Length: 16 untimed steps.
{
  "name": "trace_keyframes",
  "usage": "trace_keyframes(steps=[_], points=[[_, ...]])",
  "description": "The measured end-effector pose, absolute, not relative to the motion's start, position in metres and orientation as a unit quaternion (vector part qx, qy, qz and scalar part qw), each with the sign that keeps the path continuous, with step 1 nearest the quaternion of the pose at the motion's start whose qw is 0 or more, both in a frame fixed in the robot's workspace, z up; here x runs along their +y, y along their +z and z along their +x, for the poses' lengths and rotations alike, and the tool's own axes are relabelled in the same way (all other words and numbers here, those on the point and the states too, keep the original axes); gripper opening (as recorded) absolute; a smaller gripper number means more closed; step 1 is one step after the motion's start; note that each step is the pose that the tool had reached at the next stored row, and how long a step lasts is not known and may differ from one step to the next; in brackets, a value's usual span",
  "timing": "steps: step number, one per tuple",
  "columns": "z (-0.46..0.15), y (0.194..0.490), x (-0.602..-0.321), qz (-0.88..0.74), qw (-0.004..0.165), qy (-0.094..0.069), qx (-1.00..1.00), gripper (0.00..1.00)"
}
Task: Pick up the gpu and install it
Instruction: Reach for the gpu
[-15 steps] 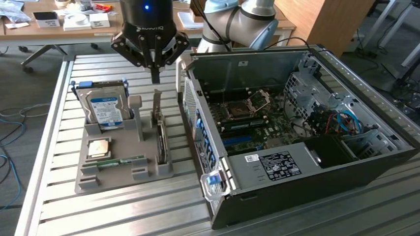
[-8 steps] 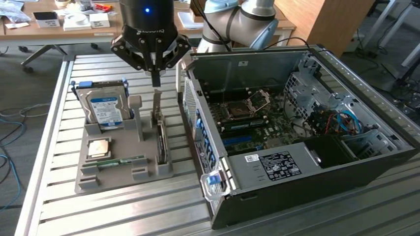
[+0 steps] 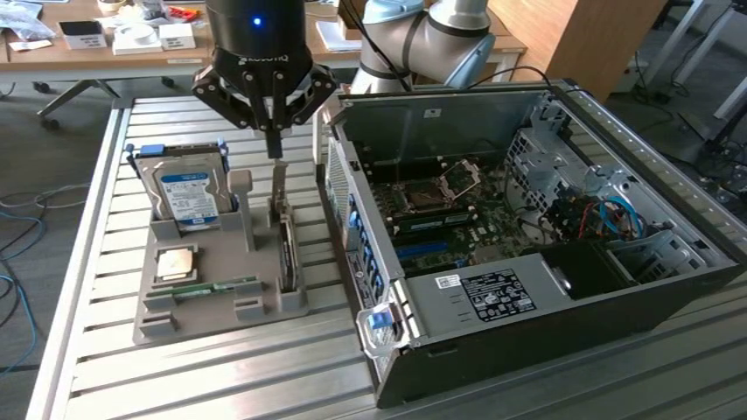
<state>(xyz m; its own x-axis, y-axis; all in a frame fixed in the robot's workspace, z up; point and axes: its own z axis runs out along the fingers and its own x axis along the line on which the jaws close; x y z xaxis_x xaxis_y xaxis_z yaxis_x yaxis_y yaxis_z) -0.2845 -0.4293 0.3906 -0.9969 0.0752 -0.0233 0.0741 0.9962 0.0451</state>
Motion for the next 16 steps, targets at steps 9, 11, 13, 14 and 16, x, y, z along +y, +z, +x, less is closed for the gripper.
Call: trace_keyframes(steps=[9,11,13,14,16], points=[[-0.2846,0.3906,-0.4303,0.037,0.013,0.022,0.999,0.11],[-0.2846,0.3906,-0.4309,0.037,0.012,0.022,0.999,0.11],[-0.2846,0.3906,-0.4316,0.037,0.012,0.022,0.999,0.11],[-0.2846,0.3906,-0.4316,0.037,0.012,0.022,0.999,0.11],[-0.2846,0.3906,-0.4316,0.037,0.012,0.022,0.999,0.11]])
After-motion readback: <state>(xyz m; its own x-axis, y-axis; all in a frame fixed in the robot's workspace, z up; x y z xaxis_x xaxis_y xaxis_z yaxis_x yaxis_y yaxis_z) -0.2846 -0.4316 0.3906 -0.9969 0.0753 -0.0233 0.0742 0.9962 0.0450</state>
